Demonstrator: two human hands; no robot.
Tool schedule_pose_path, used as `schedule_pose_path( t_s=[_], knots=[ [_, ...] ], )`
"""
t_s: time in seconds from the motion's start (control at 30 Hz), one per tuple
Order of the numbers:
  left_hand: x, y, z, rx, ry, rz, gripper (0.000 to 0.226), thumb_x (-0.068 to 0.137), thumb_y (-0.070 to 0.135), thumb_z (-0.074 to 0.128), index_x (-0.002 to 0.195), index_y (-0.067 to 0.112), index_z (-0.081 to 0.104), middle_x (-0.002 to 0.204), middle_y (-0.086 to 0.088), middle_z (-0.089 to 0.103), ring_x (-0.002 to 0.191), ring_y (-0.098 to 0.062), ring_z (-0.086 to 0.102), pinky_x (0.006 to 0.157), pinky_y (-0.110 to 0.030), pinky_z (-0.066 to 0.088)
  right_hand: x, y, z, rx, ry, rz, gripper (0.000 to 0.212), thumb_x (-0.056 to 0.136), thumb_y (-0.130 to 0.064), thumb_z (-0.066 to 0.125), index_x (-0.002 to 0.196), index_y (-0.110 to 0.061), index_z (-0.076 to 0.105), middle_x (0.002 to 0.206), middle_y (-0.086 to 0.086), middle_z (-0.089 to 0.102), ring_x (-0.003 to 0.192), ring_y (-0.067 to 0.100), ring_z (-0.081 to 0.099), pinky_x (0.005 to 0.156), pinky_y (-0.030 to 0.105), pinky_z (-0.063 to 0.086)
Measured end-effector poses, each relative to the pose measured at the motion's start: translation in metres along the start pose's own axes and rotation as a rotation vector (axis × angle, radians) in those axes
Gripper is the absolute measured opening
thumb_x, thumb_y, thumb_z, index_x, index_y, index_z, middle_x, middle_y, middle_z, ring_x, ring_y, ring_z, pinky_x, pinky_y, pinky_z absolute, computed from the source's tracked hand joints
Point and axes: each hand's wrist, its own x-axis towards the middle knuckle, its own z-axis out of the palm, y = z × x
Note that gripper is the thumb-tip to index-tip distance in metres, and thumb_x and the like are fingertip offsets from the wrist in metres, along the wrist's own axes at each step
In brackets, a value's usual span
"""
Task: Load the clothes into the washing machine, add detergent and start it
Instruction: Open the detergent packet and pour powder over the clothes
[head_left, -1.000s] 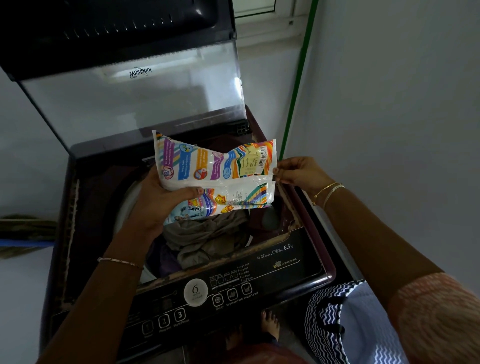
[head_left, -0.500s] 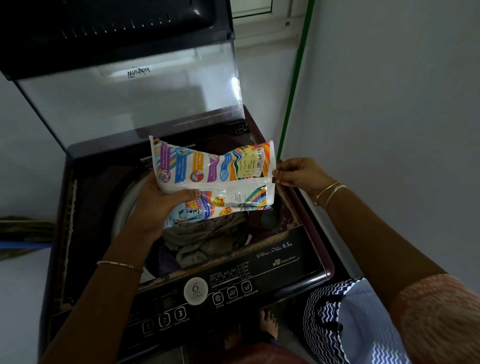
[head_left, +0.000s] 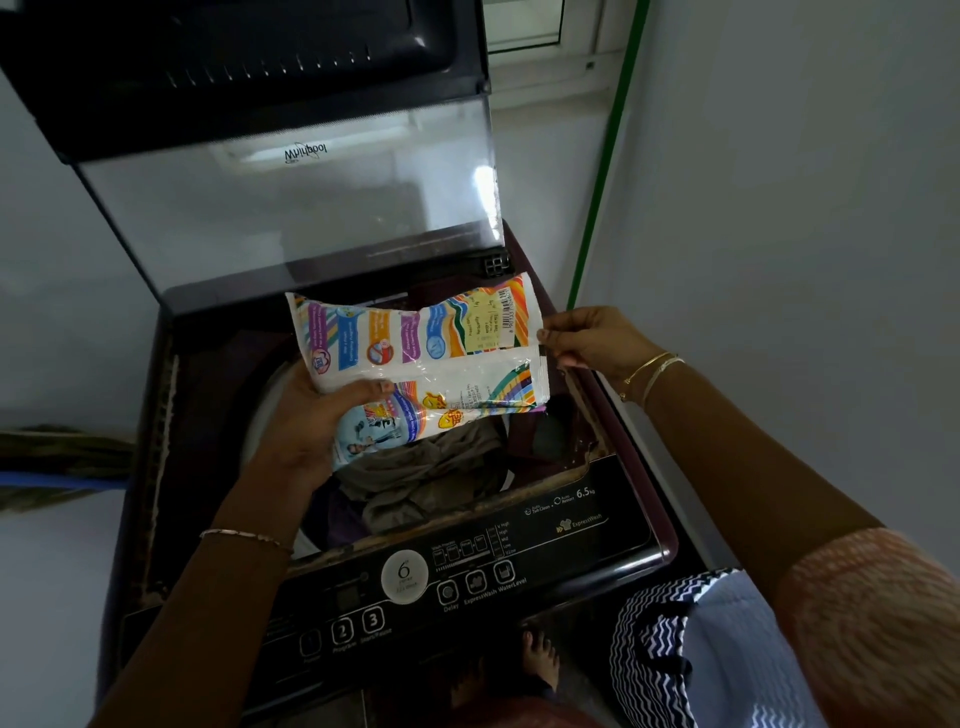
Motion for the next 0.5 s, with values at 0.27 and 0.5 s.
schedule_pose_path(
  t_s=[0.27,0.5],
  knots=[
    [0.001,-0.024,-0.010,-0.262,0.027,-0.171,0.048,0.068,0.003,0.078,0.114,0.011,0.065,0.118,-0.016,0.067,0.105,-0.035,0.065,0.088,-0.051,0.054,-0.001,-0.019,0.009,0.031,-0.077,0.076,0.027,0.086,-0.006,0.065,0.111,0.004,0.063,0.100,0.015,0.066,0.077,0.015,0.064,0.064,0.024,0.058],
    [-0.007,-0.037,-0.004,-0.452,-0.001,-0.303,0.015,0.076,0.006,0.067,0.084,0.016,0.074,0.088,-0.009,0.074,0.078,-0.025,0.073,0.067,-0.039,0.060,-0.002,-0.034,0.011,-0.011,-0.082,0.098,0.004,0.084,-0.006,0.066,0.088,-0.006,0.065,0.091,0.010,0.069,0.078,0.015,0.067,0.069,0.029,0.059]
  ],
)
